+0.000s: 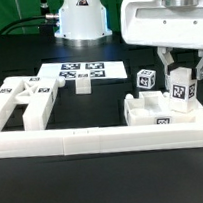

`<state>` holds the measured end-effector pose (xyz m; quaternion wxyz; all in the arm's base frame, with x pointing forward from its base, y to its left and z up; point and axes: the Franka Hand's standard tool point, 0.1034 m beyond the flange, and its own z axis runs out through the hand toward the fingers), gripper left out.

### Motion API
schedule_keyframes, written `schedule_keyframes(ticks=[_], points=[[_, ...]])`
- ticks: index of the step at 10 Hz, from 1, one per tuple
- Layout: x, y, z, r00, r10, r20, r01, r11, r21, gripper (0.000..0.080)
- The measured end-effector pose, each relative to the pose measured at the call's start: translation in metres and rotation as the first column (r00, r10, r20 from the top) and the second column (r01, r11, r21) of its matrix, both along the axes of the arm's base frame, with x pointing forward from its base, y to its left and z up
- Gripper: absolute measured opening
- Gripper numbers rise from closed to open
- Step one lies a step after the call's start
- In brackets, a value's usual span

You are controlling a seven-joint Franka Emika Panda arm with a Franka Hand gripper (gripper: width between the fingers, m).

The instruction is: Assemble chair

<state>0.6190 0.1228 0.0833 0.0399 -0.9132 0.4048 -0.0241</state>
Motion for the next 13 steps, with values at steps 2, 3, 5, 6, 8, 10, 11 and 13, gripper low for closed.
schedule_keyframes(ticks=[2, 3, 5, 6, 8, 10, 11, 13], points=[[-0.0002, 0.002, 0.0002, 0.987, -0.163, -0.008, 0.164, 0.986, 0.009, 0.0284], [-0.0002, 0.0026, 0.0002, 0.977, -0.214, -0.011, 0.214, 0.977, 0.013, 0.0284], [-0.0002, 0.0022, -0.0002, 0.955, -0.297, -0.02, 0.297, 0.955, 0.025, 0.0284], [-0.0001, 0.0019, -0.0002, 0.941, -0.338, -0.025, 0.338, 0.941, 0.031, 0.0284], [-0.0003, 0.0024, -0.0004, 0.95, -0.312, -0.023, 0.312, 0.95, 0.029, 0.0286], [-0.0025, 0.0043, -0.0004, 0.956, -0.289, -0.038, 0.29, 0.957, 0.023, 0.0607], [-0.0034, 0.0073, -0.001, 0.959, -0.282, -0.039, 0.283, 0.959, 0.022, 0.0636], [-0.0029, 0.0058, -0.0013, 0.998, -0.063, -0.02, 0.064, 0.998, 0.01, 0.0647]])
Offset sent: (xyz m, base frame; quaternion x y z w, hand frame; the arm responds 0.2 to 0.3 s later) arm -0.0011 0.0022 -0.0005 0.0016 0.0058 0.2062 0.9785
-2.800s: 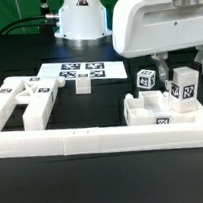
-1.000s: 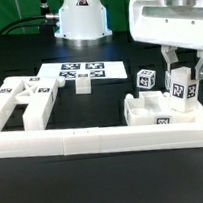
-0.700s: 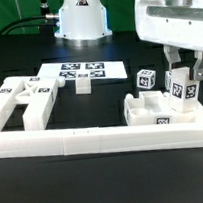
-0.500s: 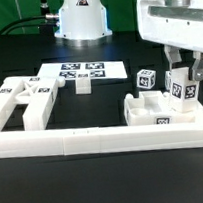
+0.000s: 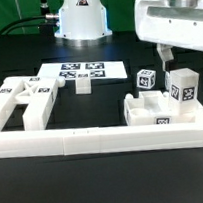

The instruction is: Assemble chair

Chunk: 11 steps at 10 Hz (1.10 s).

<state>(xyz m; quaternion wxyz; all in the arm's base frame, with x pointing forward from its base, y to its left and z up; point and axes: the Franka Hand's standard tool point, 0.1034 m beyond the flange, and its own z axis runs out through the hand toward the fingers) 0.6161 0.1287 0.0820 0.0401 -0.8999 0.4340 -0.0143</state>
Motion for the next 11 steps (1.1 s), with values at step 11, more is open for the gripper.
schedule_keyframes(ticks=[11], points=[[0.0005, 0.0017, 0.0004, 0.695, 0.719, 0.017, -0.716, 0.694, -0.076, 0.0648]])
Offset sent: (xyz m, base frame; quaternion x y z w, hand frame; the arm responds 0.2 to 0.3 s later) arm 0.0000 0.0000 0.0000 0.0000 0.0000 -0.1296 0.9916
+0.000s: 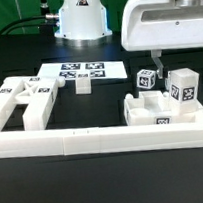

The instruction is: Assemble chair

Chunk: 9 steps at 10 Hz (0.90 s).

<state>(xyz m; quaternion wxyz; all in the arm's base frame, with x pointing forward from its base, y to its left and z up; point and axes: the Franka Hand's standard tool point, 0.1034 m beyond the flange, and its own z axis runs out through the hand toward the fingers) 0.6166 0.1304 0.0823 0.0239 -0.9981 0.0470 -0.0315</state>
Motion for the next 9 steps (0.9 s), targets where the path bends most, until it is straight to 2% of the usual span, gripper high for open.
schedule_keyframes(ticks=[3, 4, 6, 7, 8, 9], points=[[0.0017, -0.0059, -0.0017, 0.979, 0.201, 0.017, -0.201, 0.979, -0.017, 0.0648], [0.0013, -0.0095, -0.003, 0.946, 0.323, 0.018, -0.322, 0.946, -0.032, 0.0648], [0.0016, -0.0115, -0.003, 0.913, 0.407, 0.018, -0.406, 0.913, -0.044, 0.0639], [0.0016, -0.0115, -0.003, 0.914, 0.405, 0.018, -0.404, 0.914, -0.043, 0.0476], [0.0016, -0.0114, -0.003, 0.917, 0.399, 0.018, -0.398, 0.916, -0.042, 0.0476], [0.0016, -0.0114, -0.003, 0.924, 0.383, 0.018, -0.382, 0.923, -0.041, 0.0299]])
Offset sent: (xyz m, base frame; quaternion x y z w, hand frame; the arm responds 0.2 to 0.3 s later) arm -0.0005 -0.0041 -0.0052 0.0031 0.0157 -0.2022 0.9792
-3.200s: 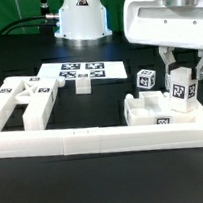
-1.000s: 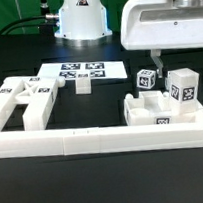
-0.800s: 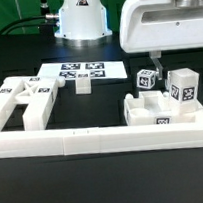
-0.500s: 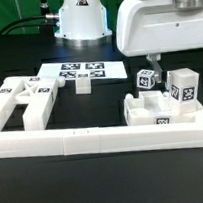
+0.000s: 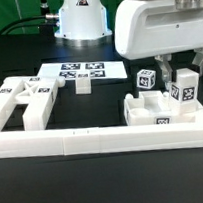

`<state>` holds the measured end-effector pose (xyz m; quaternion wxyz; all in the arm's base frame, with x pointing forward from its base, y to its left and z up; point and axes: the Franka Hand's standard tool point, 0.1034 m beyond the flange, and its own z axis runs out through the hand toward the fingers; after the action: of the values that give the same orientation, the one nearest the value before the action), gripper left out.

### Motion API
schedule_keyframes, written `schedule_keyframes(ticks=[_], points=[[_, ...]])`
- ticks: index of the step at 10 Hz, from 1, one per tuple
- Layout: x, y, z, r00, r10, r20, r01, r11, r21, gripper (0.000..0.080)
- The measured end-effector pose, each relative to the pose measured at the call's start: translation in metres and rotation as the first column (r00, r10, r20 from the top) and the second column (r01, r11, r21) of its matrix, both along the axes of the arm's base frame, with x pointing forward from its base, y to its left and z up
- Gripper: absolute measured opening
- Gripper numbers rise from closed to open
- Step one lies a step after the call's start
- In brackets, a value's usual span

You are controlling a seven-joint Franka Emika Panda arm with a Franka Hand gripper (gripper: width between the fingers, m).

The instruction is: Assemble chair

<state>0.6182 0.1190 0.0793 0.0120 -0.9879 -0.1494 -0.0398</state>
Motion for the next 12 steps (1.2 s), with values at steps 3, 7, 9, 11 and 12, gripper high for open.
schedule_keyframes(ticks=[3, 7, 9, 11, 12], points=[[0.0, 0.0002, 0.0, 0.995, -0.104, -0.004, 0.104, 0.995, 0.009, 0.0284], [-0.0004, 0.0006, -0.0002, 0.913, -0.406, -0.023, 0.407, 0.913, 0.03, 0.0284], [-0.0004, 0.0007, -0.0002, 0.851, -0.524, -0.032, 0.525, 0.85, 0.036, 0.0284], [-0.0009, 0.0005, -0.0006, 0.744, -0.667, -0.052, 0.669, 0.742, 0.047, 0.0284], [-0.001, 0.0006, -0.0007, 0.652, -0.756, -0.062, 0.758, 0.65, 0.051, 0.0284]])
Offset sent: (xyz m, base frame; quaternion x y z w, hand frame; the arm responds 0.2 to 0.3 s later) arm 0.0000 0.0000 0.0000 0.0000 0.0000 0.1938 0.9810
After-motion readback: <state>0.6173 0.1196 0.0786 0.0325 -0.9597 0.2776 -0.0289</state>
